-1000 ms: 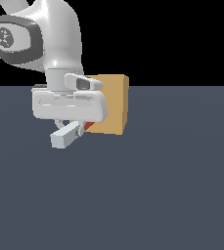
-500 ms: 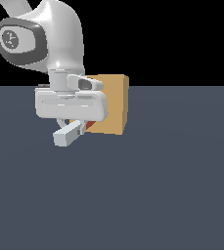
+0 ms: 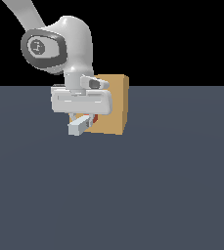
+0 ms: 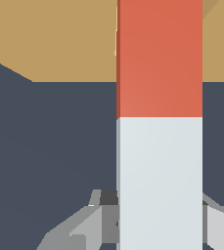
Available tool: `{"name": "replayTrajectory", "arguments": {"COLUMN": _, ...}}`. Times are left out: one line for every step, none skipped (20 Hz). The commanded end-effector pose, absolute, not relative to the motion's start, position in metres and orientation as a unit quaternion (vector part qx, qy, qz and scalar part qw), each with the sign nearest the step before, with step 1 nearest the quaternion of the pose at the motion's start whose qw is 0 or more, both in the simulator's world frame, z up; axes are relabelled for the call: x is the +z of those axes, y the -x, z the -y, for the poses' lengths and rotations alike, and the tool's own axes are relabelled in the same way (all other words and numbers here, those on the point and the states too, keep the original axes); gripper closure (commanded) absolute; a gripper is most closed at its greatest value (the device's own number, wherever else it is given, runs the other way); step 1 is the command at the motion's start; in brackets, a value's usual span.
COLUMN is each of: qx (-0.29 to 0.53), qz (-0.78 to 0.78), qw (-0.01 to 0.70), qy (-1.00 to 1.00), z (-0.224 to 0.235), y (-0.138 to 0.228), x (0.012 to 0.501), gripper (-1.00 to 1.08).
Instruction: Insert the peg into the horizontal hole in a box.
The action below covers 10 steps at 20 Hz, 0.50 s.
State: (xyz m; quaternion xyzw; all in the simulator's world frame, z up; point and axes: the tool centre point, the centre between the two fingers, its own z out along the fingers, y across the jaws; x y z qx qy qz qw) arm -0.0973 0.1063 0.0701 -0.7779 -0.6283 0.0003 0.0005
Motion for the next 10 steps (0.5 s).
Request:
{"name": "replayTrajectory", "arguments": {"qx": -0.001, "qz": 0.628, "qw": 0.000, "qy": 0.778, "z": -0.125, "y": 0.093, "x": 0.071, "gripper": 1.08}}
{"name": "replayTrajectory", "arguments": {"qx": -0.001, "qz": 0.628, "qw": 0.000, "qy": 0.778, "z": -0.131, "y": 0.091, "x": 0.071, "gripper": 1.08}}
{"name": "replayTrajectory", "arguments": {"qx": -0.001, "qz": 0.628, "qw": 0.000, "qy": 0.778, "z": -0.136, "y": 0.090, "x": 0.071, "gripper": 1.08}}
{"name": "replayTrajectory", "arguments": {"qx": -0.001, "qz": 0.628, "qw": 0.000, "qy": 0.778, "z": -0.140, "y": 0.089, "x": 0.071, "gripper": 1.08}}
{"name": "replayTrajectory", "arguments": {"qx": -0.001, "qz": 0.628, "qw": 0.000, "qy": 0.778, "z": -0.144, "y": 0.088, "x": 0.071, "gripper": 1.08}}
{"name": "replayTrajectory", "arguments": {"qx": -0.001, "qz": 0.628, "qw": 0.000, "qy": 0.778, "z": -0.146, "y": 0.087, "x": 0.071, "gripper": 1.08}}
{"name": "replayTrajectory", "arguments": {"qx": -0.001, "qz": 0.628, "qw": 0.000, "qy": 0.778, "z": -0.149, "y": 0.086, "x": 0.071, "gripper": 1.08}}
{"name": "replayTrajectory", "arguments": {"qx": -0.001, "qz": 0.628, "qw": 0.000, "qy": 0.778, "z": -0.150, "y": 0.085, "x": 0.071, "gripper": 1.08}}
{"name": "replayTrajectory", "arguments": {"qx": -0.001, "qz": 0.628, "qw": 0.000, "qy": 0.778, "z": -0.151, "y": 0.085, "x": 0.071, "gripper": 1.08}}
{"name": "replayTrajectory", "arguments": {"qx": -0.001, "qz": 0.628, "qw": 0.000, "qy": 0.778, "z": -0.151, "y": 0.085, "x": 0.071, "gripper": 1.08}}
